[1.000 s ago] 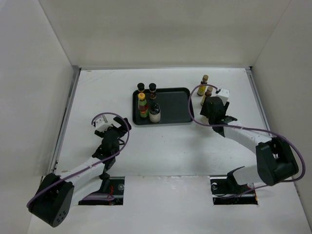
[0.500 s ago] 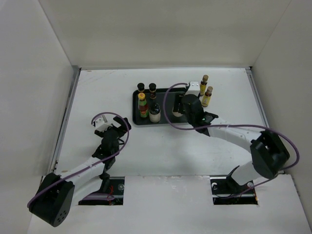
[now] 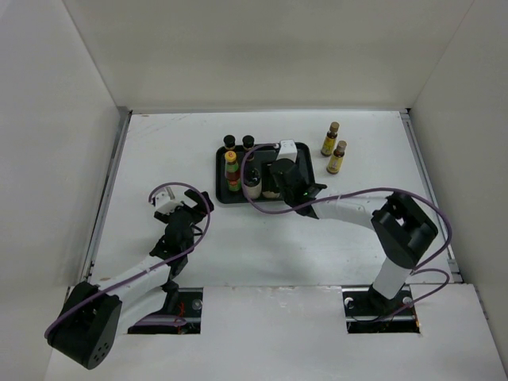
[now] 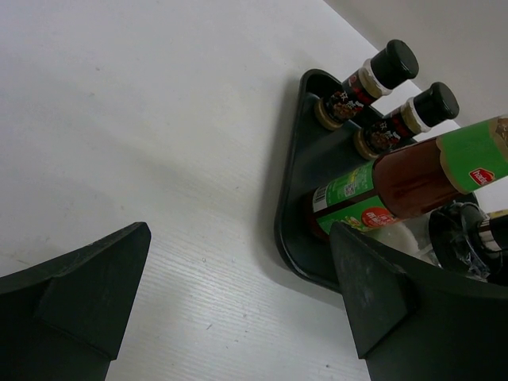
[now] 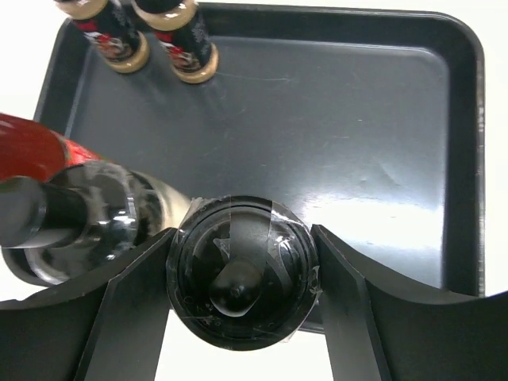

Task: Organize the condiment bottles

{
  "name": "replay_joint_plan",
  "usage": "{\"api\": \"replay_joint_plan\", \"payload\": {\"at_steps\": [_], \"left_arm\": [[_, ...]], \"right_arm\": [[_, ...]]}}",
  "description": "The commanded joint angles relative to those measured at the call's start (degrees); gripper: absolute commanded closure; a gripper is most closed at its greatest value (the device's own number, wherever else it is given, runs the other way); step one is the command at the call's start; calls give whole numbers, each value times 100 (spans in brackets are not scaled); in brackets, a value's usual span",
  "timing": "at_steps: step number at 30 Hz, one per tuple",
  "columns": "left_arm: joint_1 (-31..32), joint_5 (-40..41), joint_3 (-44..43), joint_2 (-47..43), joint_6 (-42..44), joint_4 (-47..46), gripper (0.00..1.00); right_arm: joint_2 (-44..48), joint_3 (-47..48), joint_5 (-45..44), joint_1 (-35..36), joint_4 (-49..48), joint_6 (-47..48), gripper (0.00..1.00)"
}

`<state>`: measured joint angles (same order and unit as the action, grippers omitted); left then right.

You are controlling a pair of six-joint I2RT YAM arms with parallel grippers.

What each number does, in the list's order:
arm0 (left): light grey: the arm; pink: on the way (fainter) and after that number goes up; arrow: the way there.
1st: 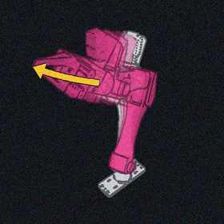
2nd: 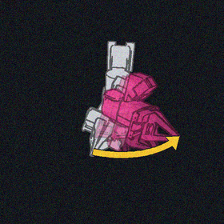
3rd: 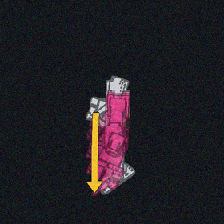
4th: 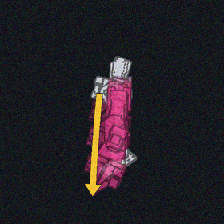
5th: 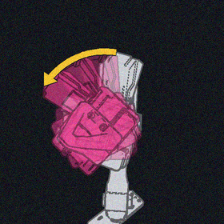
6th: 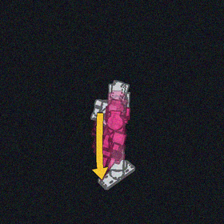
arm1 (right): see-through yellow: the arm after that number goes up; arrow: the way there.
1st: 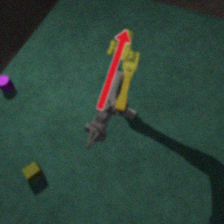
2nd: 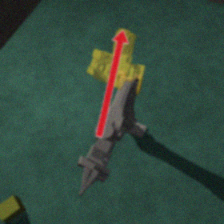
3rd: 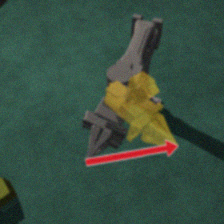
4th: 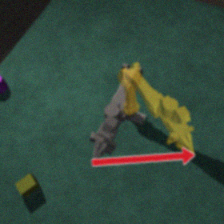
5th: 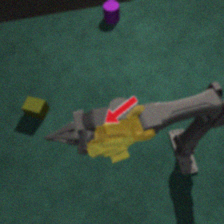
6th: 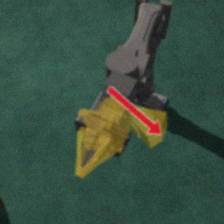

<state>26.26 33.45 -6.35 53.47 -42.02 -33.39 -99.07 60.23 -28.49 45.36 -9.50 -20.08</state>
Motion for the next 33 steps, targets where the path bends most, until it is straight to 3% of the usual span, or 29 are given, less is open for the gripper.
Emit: {"api": "replay_joint_plan", "payload": {"at_steps": [1,5,12,17,21,27,33], "left_arm": [[-64,-102,-86,40,-52,-282,0],[-55,-85,-77,-3,-52,-282,0],[-73,-76,-68,-30,-61,-291,0],[-82,-128,-68,-30,-61,-274,0],[-82,-137,-94,75,-69,-291,0],[-73,-137,-95,67,-69,-291,0],[-82,-137,-68,14,-78,-291,0]], "right_arm": [[-24,341,1,91,-536,-216,35],[-52,349,-25,144,-457,-286,19],[694,139,-244,144,26,-198,7],[1503,-256,-297,-75,308,-111,6],[2048,-433,-280,-654,291,-15,9],[2015,-205,-359,-2043,159,434,32],[1479,164,-70,-2721,334,566,23]]}}
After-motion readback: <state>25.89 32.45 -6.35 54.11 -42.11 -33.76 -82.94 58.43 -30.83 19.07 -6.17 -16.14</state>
